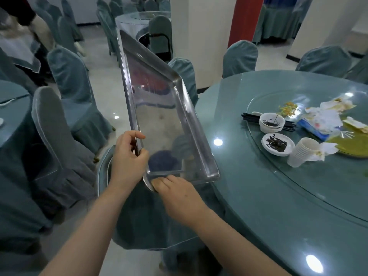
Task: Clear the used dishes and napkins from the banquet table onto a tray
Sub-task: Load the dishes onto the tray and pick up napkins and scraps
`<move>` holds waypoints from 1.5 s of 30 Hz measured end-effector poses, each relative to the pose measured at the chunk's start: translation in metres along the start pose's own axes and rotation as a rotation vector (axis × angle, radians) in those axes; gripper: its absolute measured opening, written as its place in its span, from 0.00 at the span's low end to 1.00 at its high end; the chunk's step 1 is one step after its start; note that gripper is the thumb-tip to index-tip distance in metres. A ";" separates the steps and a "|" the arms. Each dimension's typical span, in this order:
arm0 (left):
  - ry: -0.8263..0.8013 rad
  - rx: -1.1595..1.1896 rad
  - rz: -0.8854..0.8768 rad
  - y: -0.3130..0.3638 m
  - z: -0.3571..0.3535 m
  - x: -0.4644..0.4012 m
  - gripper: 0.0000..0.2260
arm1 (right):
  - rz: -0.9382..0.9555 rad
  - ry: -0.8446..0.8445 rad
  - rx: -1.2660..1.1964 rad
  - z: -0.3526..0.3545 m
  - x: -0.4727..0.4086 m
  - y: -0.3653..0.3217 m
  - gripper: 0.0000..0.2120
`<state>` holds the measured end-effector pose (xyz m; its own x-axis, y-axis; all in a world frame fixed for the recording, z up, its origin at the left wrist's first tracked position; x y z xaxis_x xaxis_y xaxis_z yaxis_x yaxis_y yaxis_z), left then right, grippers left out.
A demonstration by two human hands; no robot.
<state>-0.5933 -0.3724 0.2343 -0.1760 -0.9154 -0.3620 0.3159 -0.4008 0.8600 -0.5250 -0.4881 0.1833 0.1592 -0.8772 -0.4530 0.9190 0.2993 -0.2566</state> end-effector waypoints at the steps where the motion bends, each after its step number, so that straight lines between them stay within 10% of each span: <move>1: -0.015 0.015 0.002 -0.001 -0.007 0.002 0.20 | -0.007 -0.002 -0.002 0.001 0.005 0.004 0.21; 21: -0.293 0.105 0.246 -0.079 -0.137 -0.011 0.15 | -0.164 -0.135 0.045 -0.029 0.054 0.117 0.08; 30: -0.360 0.112 0.390 -0.139 -0.153 -0.045 0.20 | -0.820 0.068 0.115 -0.012 0.148 0.267 0.19; 33: -0.364 0.115 0.437 -0.156 -0.159 -0.044 0.23 | -1.172 -0.099 0.096 -0.029 0.184 0.312 0.30; 45: -0.550 -0.120 0.475 -0.225 -0.214 -0.049 0.28 | -1.238 -0.208 0.290 -0.034 0.167 0.357 0.28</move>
<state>-0.4559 -0.2458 -0.0183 -0.4276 -0.8529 0.2996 0.5684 0.0040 0.8227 -0.1822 -0.5154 -0.0131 -0.8221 -0.5605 0.1001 0.5348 -0.8204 -0.2022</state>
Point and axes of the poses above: each hand's wrist, its own x-axis away from the middle knuckle, its own z-axis out of the back of the hand, y = z × x, the point moved 10 cm from there along -x, towards the middle knuckle, and after that the axes turned 4 degrees about y, right-handed, at the moved point
